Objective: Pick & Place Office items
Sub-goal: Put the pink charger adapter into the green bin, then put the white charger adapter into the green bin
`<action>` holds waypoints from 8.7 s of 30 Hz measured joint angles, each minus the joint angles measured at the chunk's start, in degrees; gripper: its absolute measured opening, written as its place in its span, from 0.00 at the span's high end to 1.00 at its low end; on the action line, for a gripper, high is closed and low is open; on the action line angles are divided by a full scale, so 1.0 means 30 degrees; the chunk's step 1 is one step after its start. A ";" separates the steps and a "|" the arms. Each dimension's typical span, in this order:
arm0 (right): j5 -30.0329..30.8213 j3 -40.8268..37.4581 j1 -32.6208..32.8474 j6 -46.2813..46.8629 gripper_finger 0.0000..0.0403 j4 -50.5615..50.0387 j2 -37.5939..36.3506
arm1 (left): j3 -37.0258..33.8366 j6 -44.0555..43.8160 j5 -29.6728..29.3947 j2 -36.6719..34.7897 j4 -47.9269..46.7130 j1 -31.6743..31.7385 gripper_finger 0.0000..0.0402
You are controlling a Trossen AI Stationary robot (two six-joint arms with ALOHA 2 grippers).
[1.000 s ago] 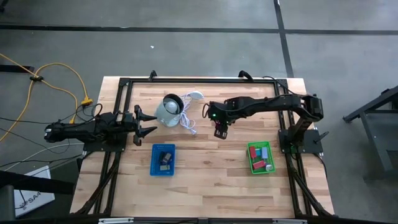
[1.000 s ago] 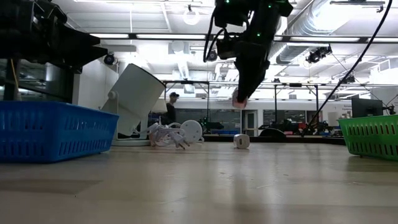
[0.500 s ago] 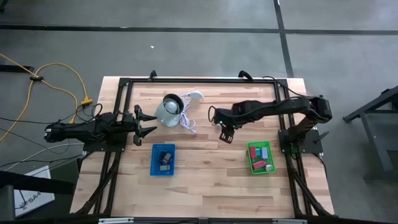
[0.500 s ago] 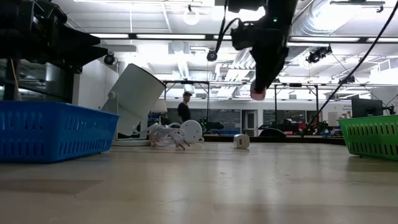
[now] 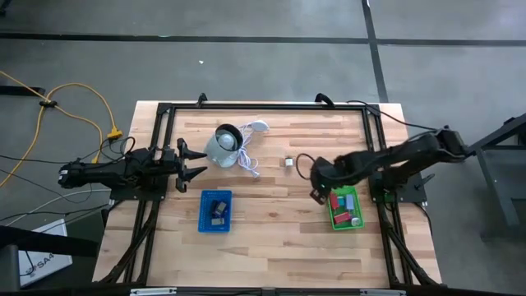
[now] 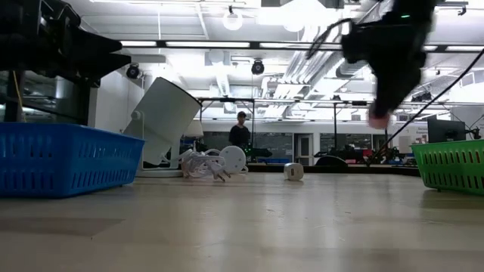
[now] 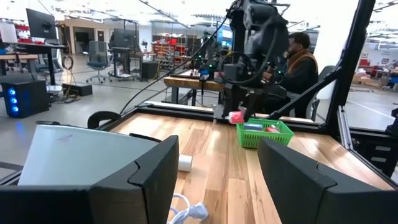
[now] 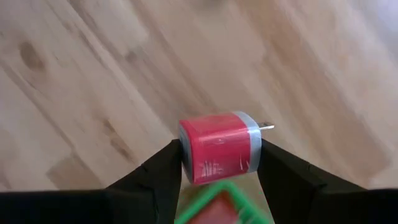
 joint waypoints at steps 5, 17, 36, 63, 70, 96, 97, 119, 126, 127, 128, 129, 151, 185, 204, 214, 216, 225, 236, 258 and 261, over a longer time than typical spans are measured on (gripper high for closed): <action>0.0356 -0.0961 0.2014 0.3193 0.55 -0.1154 -0.1159 | 0.0000 0.0000 0.0000 0.0007 0.0044 0.0007 0.47; 0.0780 -0.1088 0.7060 1.0948 0.55 -0.4370 -0.1500 | 0.0000 0.0000 0.0007 0.0007 0.0044 0.0000 0.47; 0.1354 -0.1088 0.7678 1.2392 0.55 -0.4614 0.0779 | 0.0000 0.0000 0.0007 0.0007 0.0036 0.0007 0.47; 0.1143 -0.1095 0.6312 1.1689 0.55 -0.4804 0.1851 | 0.0000 0.0000 0.0014 0.0007 0.0036 0.0007 0.47; 0.1141 -0.1095 0.6312 1.1785 0.55 -0.4801 0.1851 | 0.0000 0.0000 0.0007 0.0007 0.0039 0.0002 0.47; 0.0327 -0.1095 0.6298 1.2003 0.55 -0.4806 0.1844 | 0.0000 0.0000 0.0007 0.0007 0.0038 0.0001 0.47; 0.0327 -0.1095 0.6298 1.2003 0.55 -0.4808 0.1844 | 0.0000 -0.0005 0.0008 0.0007 0.0042 0.0007 0.47; 0.0304 -0.1095 0.6298 1.2032 0.29 -0.5025 0.1759 | 0.0000 -0.0003 0.0012 0.0007 0.0036 0.0007 0.47; 0.0350 -0.1080 0.6283 1.2003 0.30 -0.5369 0.0683 | 0.0000 0.0000 0.0007 0.0007 0.0036 0.0006 0.47; 0.0438 -0.1080 0.6283 1.2001 0.30 -0.5348 0.0491 | 0.0000 -0.0005 0.0015 0.0007 0.0036 0.0006 0.47; 0.0583 -0.1080 0.6283 1.1995 0.30 -0.5279 0.0299 | 0.0000 0.0000 0.0015 0.0007 0.0036 0.0005 0.47; 0.0756 -0.1080 0.6283 1.1989 0.30 -0.5180 0.0120 | 0.0000 0.0000 0.0011 0.0007 0.0036 0.0006 0.47; 0.4174 -0.1073 0.2099 0.2666 0.30 0.3219 -0.1580 | 0.0000 -0.0007 0.0015 0.0007 0.0036 0.0000 0.47; 0.0316 0.5442 -0.4806 -0.2845 0.30 0.5360 0.2932 | 0.0000 -0.0001 0.0013 0.0007 0.0036 0.0002 0.47; -0.2354 1.2974 -0.6343 0.4456 0.30 -0.2680 1.1922 | 0.0000 0.0000 0.0010 0.0007 0.0041 0.0007 0.47; -0.1667 1.2966 -0.6336 0.6331 0.30 -0.3517 1.2802 | 0.0000 0.0000 0.0007 0.0007 0.0037 0.0007 0.47; -0.1488 1.2970 -0.6336 0.6482 0.30 -0.3465 1.2847 | 0.0000 0.0000 0.0015 0.0007 0.0036 0.0007 0.47; -0.1206 1.2864 -0.6452 0.6529 0.30 -0.3472 1.3554 | 0.0000 0.0000 0.0010 0.0007 0.0036 0.0007 0.47; -0.1291 1.2381 -0.6678 0.6969 0.30 -0.2594 1.4353 | 0.0000 0.0000 0.0012 0.0007 0.0036 0.0003 0.47; -0.1589 1.1028 -0.7094 0.6968 0.36 -0.0772 1.4397 | 0.0000 0.0000 0.0014 0.0007 0.0036 0.0000 0.47; -0.1566 1.1028 -0.7101 0.6987 0.41 -0.0772 1.4397 | 0.0000 0.0000 0.0015 0.0007 0.0036 0.0000 0.47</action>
